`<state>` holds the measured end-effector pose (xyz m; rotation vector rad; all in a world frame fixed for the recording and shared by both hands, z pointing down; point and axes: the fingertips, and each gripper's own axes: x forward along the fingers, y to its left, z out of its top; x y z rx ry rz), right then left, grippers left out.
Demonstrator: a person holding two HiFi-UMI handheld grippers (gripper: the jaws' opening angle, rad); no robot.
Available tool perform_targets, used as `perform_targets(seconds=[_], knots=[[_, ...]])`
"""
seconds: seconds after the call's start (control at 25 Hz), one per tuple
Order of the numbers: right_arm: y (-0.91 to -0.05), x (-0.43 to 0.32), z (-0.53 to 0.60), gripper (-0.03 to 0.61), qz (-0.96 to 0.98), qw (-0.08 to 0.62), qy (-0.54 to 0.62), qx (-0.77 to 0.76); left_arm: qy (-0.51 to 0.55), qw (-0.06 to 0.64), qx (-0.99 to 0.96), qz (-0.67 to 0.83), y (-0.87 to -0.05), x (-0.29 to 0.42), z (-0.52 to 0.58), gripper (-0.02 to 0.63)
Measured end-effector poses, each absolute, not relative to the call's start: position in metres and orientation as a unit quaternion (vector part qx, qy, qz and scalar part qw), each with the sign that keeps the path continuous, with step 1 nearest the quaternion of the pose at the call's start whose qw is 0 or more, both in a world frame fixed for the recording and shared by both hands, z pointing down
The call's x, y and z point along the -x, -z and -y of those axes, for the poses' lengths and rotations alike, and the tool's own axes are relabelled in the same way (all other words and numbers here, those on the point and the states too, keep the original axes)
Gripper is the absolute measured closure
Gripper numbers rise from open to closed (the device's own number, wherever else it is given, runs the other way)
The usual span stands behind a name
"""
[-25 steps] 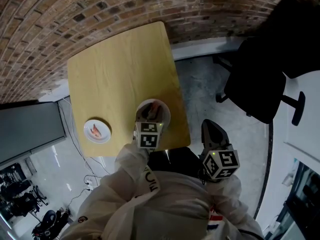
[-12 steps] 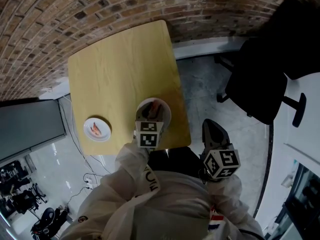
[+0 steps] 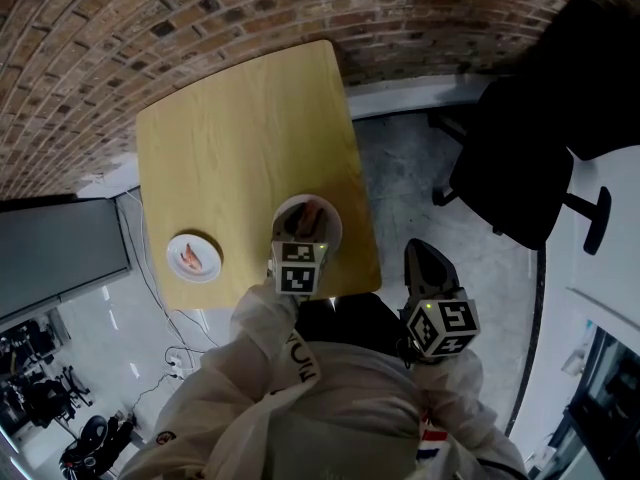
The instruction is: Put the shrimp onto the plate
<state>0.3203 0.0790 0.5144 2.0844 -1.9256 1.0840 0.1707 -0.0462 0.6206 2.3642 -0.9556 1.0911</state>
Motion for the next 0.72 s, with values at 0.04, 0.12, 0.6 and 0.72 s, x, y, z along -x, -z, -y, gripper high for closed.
perform_targets(seconds=[0.04, 0.12, 0.6, 0.72], knots=[[-0.5140, -0.3204, -0.0790, 0.555, 0.633, 0.052, -0.356, -0.686, -0.386, 0.184, -0.838, 0.339, -0.6204, -0.1707, 0.0463, 0.465], [-0.5135, -0.3205, -0.0793, 0.555, 0.633, 0.051, -0.356, -0.686, -0.385, 0.185, -0.839, 0.338, -0.6205, -0.1710, 0.0460, 0.465], [-0.5144, -0.3173, -0.0837, 0.555, 0.631, 0.052, -0.354, -0.688, -0.379, 0.184, -0.844, 0.333, -0.6198, -0.1734, 0.0444, 0.465], [-0.5138, -0.3169, -0.0845, 0.555, 0.630, 0.052, -0.354, -0.689, -0.378, 0.182, -0.844, 0.335, -0.6184, -0.1734, 0.0450, 0.465]])
